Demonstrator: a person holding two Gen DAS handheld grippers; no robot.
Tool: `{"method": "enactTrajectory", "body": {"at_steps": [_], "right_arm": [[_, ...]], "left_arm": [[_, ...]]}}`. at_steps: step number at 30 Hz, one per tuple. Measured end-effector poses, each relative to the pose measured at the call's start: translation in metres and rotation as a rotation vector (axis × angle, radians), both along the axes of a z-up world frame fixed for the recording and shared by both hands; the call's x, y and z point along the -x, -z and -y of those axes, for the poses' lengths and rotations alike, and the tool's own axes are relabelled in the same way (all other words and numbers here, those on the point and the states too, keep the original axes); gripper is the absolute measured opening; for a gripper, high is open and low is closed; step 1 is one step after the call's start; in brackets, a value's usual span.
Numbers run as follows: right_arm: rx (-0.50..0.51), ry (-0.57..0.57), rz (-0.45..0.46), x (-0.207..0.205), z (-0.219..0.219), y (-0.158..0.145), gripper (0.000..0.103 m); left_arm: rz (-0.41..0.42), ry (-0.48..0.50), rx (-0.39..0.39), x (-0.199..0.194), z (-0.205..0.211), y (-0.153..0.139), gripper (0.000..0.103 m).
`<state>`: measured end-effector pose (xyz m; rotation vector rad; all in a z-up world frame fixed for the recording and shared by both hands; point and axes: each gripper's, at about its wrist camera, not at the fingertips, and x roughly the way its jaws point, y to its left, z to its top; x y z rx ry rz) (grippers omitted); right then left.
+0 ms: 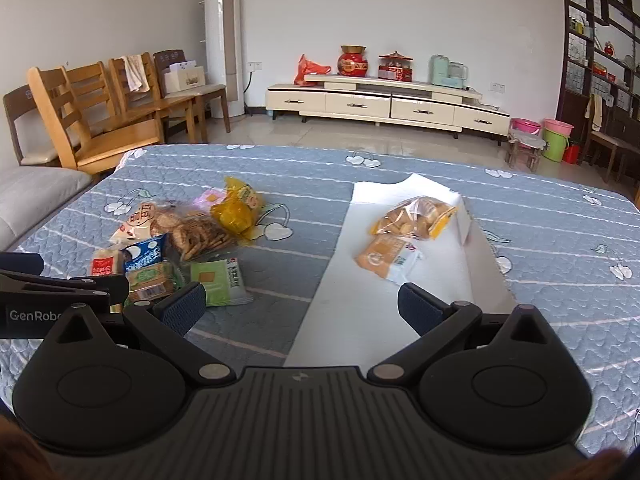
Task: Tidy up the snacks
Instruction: 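Grasp the red-labelled bread packet with the left tool while the right tool moves to the pile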
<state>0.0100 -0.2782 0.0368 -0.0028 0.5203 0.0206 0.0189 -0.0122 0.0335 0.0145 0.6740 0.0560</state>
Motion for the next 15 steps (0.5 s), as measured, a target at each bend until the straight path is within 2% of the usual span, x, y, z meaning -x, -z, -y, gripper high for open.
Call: {"method": "enactTrajectory", "body": {"at_steps": [9, 15], "right_arm": [[-0.006, -0.041, -0.009, -0.013, -0.015, 0.009, 0.103], [0.027, -0.101, -0.013, -0.014, -0.03, 0.019, 0.103]], "left_arm": [[0.001, -0.036, 0.021, 0.005, -0.024, 0.004, 0.095], [-0.022, -0.066, 0.038, 0.007, -0.052, 0.022, 0.095]]}}
